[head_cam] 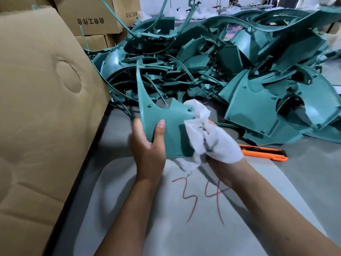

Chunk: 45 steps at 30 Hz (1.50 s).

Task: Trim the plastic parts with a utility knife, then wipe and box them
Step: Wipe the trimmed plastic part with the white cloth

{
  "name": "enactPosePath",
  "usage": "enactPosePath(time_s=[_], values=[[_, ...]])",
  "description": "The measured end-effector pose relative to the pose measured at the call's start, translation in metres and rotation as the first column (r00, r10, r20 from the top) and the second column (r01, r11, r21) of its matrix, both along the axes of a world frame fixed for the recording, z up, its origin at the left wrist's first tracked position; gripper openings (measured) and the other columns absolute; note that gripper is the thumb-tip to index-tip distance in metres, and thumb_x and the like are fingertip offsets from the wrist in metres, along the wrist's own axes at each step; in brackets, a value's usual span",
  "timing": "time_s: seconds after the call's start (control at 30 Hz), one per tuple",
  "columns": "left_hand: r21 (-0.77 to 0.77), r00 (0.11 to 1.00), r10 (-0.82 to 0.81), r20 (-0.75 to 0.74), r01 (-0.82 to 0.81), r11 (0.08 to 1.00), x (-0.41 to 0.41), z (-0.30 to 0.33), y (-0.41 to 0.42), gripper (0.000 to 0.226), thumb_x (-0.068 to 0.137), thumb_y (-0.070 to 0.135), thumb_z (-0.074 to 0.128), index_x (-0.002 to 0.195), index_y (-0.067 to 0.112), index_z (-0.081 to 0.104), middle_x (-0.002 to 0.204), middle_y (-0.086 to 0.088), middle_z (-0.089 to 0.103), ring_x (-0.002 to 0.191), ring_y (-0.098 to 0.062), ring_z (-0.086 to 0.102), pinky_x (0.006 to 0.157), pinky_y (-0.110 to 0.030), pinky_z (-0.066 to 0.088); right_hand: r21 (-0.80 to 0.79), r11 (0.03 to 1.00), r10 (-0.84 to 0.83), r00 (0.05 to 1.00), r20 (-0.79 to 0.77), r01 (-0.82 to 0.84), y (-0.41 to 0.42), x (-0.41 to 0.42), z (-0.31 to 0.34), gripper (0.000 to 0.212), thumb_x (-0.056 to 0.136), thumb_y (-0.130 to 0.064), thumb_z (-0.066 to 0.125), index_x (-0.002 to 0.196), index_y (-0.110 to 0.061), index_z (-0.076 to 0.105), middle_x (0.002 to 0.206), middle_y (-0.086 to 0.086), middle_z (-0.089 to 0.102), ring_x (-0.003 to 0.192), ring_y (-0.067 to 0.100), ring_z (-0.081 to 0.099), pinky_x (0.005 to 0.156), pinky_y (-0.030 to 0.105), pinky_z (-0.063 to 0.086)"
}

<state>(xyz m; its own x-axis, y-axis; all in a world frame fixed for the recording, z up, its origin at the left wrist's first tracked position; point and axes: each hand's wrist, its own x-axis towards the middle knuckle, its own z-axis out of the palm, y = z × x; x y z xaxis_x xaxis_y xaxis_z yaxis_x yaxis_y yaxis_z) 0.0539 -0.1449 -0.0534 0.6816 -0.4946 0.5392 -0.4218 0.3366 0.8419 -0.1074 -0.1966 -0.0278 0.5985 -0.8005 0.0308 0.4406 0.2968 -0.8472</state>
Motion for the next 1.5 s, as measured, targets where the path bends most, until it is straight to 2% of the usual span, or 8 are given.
enactPosePath(time_s=[0.1,0.27,0.57,0.8,0.93,1.1,1.37,1.5], values=[[-0.026,0.997,0.024,0.077,-0.022,0.999,-0.003,0.001,0.001,0.015,0.096,0.038,0.065,0.095,0.028,0.054,0.093,0.022,0.07,0.083,-0.004,0.068,0.07,-0.029,0.056,-0.375,0.927,-0.069,0.978,-0.197,-0.01,0.002,0.002,-0.01,0.024,0.104,-0.005,0.06,0.127,-0.012,0.065,0.116,0.0,0.077,0.104,0.019,0.074,0.078,0.027,0.061],[0.07,0.983,-0.182,-0.024,0.183,0.981,0.0,0.002,-0.005,0.025,0.093,0.041,0.067,0.103,0.02,0.059,0.101,0.008,0.075,0.093,-0.016,0.073,0.081,-0.046,0.061,-0.66,0.744,-0.425,0.837,-0.344,0.107,-0.008,-0.005,-0.017,0.012,0.095,0.002,0.07,0.084,-0.003,0.068,0.075,-0.003,0.061,0.069,0.003,0.052,0.063,0.024,0.045],[0.23,0.844,-0.533,-0.063,0.532,0.815,0.019,0.014,0.003,0.032,0.094,0.038,0.071,0.123,0.028,0.06,0.117,-0.002,0.075,0.105,-0.026,0.074,0.088,-0.052,0.061,-0.525,0.85,-0.095,0.972,-0.216,-0.034,-0.009,-0.017,0.002,0.042,0.11,-0.024,0.054,0.074,-0.004,0.05,0.058,0.019,0.043,0.038,0.025,0.03,0.041,0.026,0.025],[0.058,0.977,-0.208,0.055,0.205,0.977,0.001,0.018,0.008,0.022,0.098,0.03,0.068,0.11,0.014,0.06,0.101,0.005,0.074,0.093,-0.018,0.073,0.078,-0.047,0.061,-0.442,0.86,-0.363,0.914,-0.183,0.254,-0.01,0.0,-0.018,0.018,0.095,-0.009,0.069,0.078,-0.005,0.067,0.072,0.002,0.064,0.066,0.016,0.055,0.058,0.03,0.047],[-0.062,0.997,-0.07,-0.026,0.068,0.996,-0.01,0.019,0.005,0.016,0.101,0.02,0.066,0.109,0.009,0.058,0.098,0.017,0.072,0.09,-0.003,0.07,0.074,-0.02,0.055,-0.424,0.851,-0.393,0.911,-0.123,0.309,-0.005,0.006,-0.02,0.013,0.085,-0.012,0.069,0.075,-0.019,0.074,0.07,-0.007,0.067,0.064,0.006,0.057,0.054,0.021,0.049],[-0.116,0.997,0.04,-0.064,-0.047,0.992,-0.026,0.016,0.005,0.016,0.102,0.017,0.063,0.109,0.006,0.055,0.105,-0.001,0.069,0.095,-0.017,0.068,0.082,-0.04,0.059,-0.359,0.86,-0.414,0.907,-0.078,0.362,-0.007,0.011,-0.027,0.014,0.098,-0.004,0.069,0.09,-0.011,0.078,0.082,0.003,0.073,0.075,0.014,0.064,0.067,0.031,0.056],[-0.284,0.989,0.102,-0.108,-0.129,0.95,-0.042,0.026,-0.002,0.023,0.107,0.005,0.048,0.114,0.027,0.046,0.118,0.001,0.06,0.109,-0.012,0.065,0.095,-0.032,0.054,0.037,0.905,-0.423,0.885,0.195,0.424,0.005,0.022,-0.028,0.018,0.082,-0.006,0.074,0.092,-0.018,0.081,0.093,0.008,0.078,0.082,0.017,0.072,0.071,0.031,0.06],[-0.18,0.986,-0.057,-0.158,0.028,0.983,-0.053,0.019,-0.006,0.035,0.11,0.015,0.04,0.126,0.047,0.04,0.133,0.027,0.054,0.126,0.0,0.056,0.106,-0.025,0.044,-0.046,0.935,-0.347,0.934,0.081,0.351,0.017,0.032,-0.031,0.01,0.099,-0.014,0.07,0.102,-0.004,0.071,0.087,0.01,0.072,0.075,0.02,0.066,0.067,0.033,0.056]])
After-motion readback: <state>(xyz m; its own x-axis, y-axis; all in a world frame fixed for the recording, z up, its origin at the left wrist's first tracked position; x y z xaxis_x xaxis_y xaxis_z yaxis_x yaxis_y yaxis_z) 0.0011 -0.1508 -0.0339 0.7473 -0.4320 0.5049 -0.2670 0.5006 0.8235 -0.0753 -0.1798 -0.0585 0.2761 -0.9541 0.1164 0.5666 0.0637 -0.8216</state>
